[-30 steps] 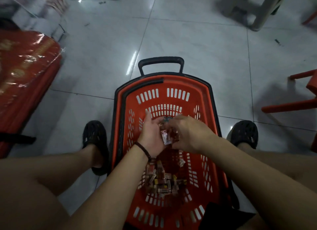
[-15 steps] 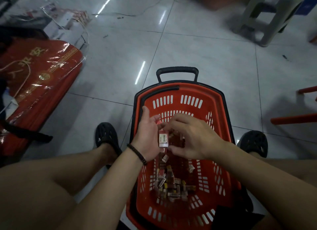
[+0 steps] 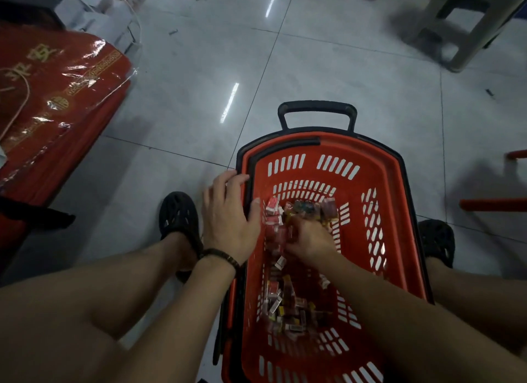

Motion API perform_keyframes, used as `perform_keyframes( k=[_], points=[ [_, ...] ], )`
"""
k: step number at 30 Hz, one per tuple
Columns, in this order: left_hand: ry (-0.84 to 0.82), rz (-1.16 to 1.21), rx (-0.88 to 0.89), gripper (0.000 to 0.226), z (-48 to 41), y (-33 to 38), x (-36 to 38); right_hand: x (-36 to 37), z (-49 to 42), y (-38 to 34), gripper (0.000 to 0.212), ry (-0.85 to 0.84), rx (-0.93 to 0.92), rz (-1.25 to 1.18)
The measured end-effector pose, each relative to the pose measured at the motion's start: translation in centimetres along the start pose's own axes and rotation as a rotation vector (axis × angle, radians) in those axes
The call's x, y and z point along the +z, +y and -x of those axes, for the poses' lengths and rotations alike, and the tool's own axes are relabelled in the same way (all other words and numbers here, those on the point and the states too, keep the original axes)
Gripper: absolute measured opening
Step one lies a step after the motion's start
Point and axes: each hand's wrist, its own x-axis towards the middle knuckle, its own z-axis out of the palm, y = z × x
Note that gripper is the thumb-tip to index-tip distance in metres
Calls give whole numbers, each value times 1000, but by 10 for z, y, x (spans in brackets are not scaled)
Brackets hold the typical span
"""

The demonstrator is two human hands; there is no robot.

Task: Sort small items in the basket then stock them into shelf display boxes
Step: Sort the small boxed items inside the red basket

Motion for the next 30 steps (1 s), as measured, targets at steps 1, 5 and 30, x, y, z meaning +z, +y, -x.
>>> perform_keyframes(
  k=[1, 5, 30],
  points=[
    [3, 14, 0, 44, -1, 0, -1, 11, -8, -1, 54, -5, 34, -59],
    [-13, 36, -6, 40, -1, 0, -1, 47, -39, 0, 56, -23, 42, -217],
    [16, -35, 41, 32, 1, 12, 3, 123, 15, 46, 64, -196, 121, 142]
  ],
)
